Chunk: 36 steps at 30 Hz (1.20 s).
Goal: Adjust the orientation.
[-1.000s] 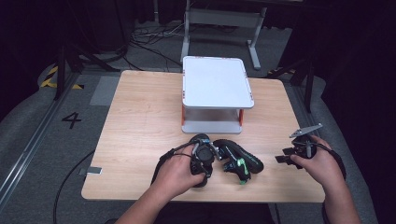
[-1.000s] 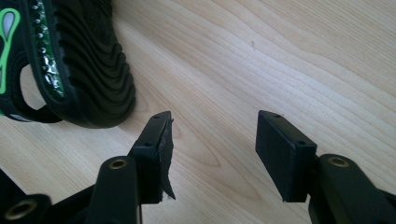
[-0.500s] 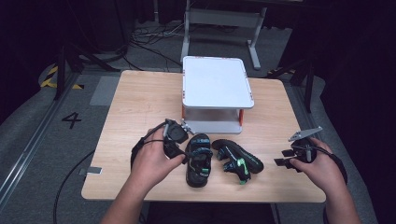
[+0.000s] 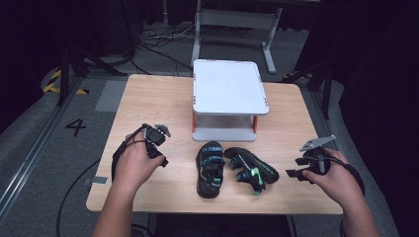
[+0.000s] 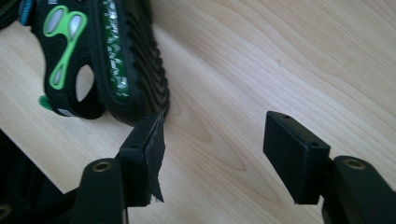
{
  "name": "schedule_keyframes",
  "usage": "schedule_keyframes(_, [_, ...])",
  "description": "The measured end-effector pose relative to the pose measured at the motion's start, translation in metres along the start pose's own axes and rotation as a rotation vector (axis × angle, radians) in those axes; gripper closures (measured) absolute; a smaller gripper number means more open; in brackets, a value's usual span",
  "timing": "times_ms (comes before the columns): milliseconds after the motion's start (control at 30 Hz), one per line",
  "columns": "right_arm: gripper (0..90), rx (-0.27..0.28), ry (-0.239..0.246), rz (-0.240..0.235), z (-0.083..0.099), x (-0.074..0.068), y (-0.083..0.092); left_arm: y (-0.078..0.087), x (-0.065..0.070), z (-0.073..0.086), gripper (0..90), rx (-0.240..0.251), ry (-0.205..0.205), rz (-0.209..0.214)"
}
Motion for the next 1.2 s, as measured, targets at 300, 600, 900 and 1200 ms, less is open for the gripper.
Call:
schedule_keyframes(300, [44.7, -0.082, 0.040, -0.075, -0.006, -0.043, -0.005, -0.010, -0.001, 0.008, 28.2, -0.031, 0.023, 0.017])
schedule_keyframes(600, [52.3, -0.136, 0.102, -0.132, -0.009, -0.084, -0.008, -0.011, 0.001, 0.007, 29.4, -0.031, 0.011, 0.022])
schedule_keyframes(900, [51.6, -0.231, 0.150, -0.154, -0.002, -0.099, -0.040, -0.014, 0.009, 0.003, 29.9, -0.029, -0.016, 0.045])
schedule_keyframes(1200, [66.4, -0.258, 0.176, -0.133, -0.001, -0.098, -0.060, -0.015, 0.012, 0.002, 30.3, -0.026, -0.027, 0.050])
Point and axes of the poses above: each handheld gripper's, and its own axes: y roughly backward along the jaws, z roughly out of its underside, x roughly to its right, the point moved 9 cm from there along -y, roughly forward along the jaws
